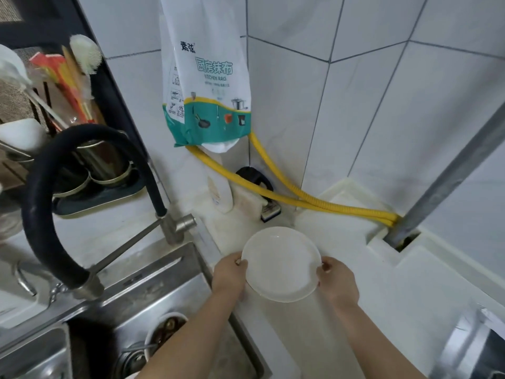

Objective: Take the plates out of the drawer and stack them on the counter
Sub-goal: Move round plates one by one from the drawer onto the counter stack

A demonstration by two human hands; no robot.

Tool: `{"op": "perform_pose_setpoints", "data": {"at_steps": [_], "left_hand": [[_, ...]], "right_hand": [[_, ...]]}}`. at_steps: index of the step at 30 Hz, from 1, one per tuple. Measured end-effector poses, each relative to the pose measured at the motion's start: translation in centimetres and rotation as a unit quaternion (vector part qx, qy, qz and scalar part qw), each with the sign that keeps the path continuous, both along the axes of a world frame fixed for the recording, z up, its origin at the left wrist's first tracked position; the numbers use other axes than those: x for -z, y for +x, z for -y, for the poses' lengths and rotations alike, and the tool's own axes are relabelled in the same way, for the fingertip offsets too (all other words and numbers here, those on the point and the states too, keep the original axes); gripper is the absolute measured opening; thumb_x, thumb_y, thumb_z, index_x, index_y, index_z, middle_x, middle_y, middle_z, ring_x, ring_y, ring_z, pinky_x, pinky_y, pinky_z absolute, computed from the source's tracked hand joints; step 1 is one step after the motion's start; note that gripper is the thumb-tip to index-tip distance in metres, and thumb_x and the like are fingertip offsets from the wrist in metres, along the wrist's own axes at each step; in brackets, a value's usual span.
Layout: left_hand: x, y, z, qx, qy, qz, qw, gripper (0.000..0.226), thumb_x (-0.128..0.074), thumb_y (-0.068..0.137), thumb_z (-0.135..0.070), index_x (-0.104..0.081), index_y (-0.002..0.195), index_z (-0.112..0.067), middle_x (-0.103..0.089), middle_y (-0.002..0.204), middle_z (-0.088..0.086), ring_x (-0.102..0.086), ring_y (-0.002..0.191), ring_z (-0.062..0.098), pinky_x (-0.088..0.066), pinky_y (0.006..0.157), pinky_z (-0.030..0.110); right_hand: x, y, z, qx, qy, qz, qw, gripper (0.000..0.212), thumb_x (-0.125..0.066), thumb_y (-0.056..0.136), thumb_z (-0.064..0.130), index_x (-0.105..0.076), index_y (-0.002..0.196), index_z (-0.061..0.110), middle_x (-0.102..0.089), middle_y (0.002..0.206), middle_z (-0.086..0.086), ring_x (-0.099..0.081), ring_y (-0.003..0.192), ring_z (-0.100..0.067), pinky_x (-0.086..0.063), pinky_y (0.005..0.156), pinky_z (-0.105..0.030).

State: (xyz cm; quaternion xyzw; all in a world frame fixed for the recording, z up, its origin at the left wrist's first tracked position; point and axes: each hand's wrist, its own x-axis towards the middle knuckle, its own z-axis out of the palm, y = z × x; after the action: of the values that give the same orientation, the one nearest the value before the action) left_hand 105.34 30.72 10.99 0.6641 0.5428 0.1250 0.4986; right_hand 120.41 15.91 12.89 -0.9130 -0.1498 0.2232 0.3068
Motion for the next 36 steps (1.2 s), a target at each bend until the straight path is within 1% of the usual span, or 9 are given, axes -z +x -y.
{"op": "perform_pose_setpoints", "data": {"at_steps": [3,8,16,21,23,26,30,32,36], "left_hand": [[0.1,0.2,-0.3,0.012,0.018,-0.022,1.000,0.024,-0.051,0.090,-0.016,-0.071,0.104,-0.015,-0.072,0.094,0.014,-0.066,0.087,0.034,-0.056,0.080,0.044],[0.5,0.5,-0.6,0.013,0.023,-0.026,0.999,0.024,-0.053,0.090,-0.017,-0.070,0.107,-0.015,-0.072,0.095,0.016,-0.067,0.088,0.036,-0.057,0.079,0.045],[1.6,0.7,-0.7,0.000,0.017,0.002,1.000,0.028,-0.054,0.091,-0.023,-0.066,0.116,-0.018,-0.071,0.107,0.008,-0.066,0.095,0.031,-0.056,0.085,0.043],[1.3,-0.2,-0.2,0.025,-0.004,0.004,1.000,0.029,-0.048,0.094,-0.027,-0.063,0.115,-0.013,-0.068,0.111,0.014,-0.064,0.099,0.035,-0.054,0.089,0.046],[1.1,-1.1,0.3,0.054,0.007,-0.023,0.998,0.030,-0.046,0.095,-0.029,-0.063,0.113,-0.013,-0.068,0.113,0.014,-0.064,0.100,0.034,-0.053,0.091,0.041],[0.9,-3.4,1.2,0.129,0.064,-0.117,0.983,0.033,-0.045,0.094,-0.035,-0.061,0.120,-0.024,-0.063,0.125,0.002,-0.059,0.113,0.023,-0.044,0.092,0.027],[0.8,-7.5,3.0,0.220,0.124,-0.220,0.942,0.035,-0.044,0.092,-0.044,-0.059,0.118,-0.027,-0.062,0.125,0.000,-0.056,0.116,0.020,-0.043,0.093,0.030],[0.7,-9.7,4.2,0.243,0.148,-0.228,0.931,0.033,-0.044,0.092,-0.044,-0.061,0.113,-0.024,-0.065,0.120,0.001,-0.058,0.112,0.021,-0.046,0.092,0.031],[0.4,-14.4,6.6,0.245,0.138,-0.206,0.937,0.036,-0.047,0.090,-0.045,-0.061,0.117,-0.026,-0.064,0.121,-0.001,-0.058,0.113,0.021,-0.048,0.093,0.032]], "right_hand": [[0.4,0.2,-0.2,0.015,-0.003,-0.009,1.000,0.020,-0.049,0.083,0.013,-0.055,0.065,0.019,-0.059,0.070,-0.001,-0.055,0.071,-0.024,-0.038,0.058,-0.029],[0.6,0.4,-0.4,0.009,0.002,-0.009,1.000,0.016,-0.050,0.083,0.014,-0.064,0.076,0.015,-0.065,0.078,-0.006,-0.058,0.077,-0.027,-0.040,0.060,-0.030],[0.8,0.6,-0.4,-0.001,0.011,0.009,1.000,0.017,-0.049,0.085,0.014,-0.066,0.084,0.017,-0.066,0.085,-0.005,-0.057,0.080,-0.025,-0.045,0.067,-0.034],[0.9,0.0,0.0,-0.017,-0.006,0.002,1.000,0.023,-0.051,0.090,0.019,-0.062,0.110,0.016,-0.064,0.104,-0.006,-0.058,0.099,-0.027,-0.043,0.075,-0.034],[0.7,-0.8,0.4,-0.024,-0.009,-0.002,1.000,0.028,-0.051,0.091,0.021,-0.058,0.117,0.015,-0.063,0.108,-0.007,-0.058,0.104,-0.027,-0.042,0.077,-0.035],[0.3,-2.5,1.4,-0.039,-0.014,-0.002,0.999,0.033,-0.050,0.092,0.020,-0.054,0.123,0.012,-0.060,0.113,-0.009,-0.057,0.108,-0.028,-0.041,0.079,-0.035],[-0.1,-6.0,3.3,-0.092,-0.060,0.025,0.994,0.029,-0.046,0.092,0.031,-0.055,0.113,0.013,-0.060,0.110,-0.009,-0.059,0.105,-0.028,-0.048,0.089,-0.041],[-0.2,-8.2,4.1,-0.123,-0.089,0.048,0.987,0.030,-0.044,0.091,0.029,-0.053,0.117,0.016,-0.058,0.113,-0.007,-0.058,0.108,-0.027,-0.048,0.090,-0.039],[-0.3,-12.9,5.7,-0.174,-0.115,0.078,0.975,0.041,-0.042,0.093,0.033,-0.047,0.132,0.019,-0.056,0.123,-0.005,-0.055,0.115,-0.024,-0.044,0.095,-0.034]]}}
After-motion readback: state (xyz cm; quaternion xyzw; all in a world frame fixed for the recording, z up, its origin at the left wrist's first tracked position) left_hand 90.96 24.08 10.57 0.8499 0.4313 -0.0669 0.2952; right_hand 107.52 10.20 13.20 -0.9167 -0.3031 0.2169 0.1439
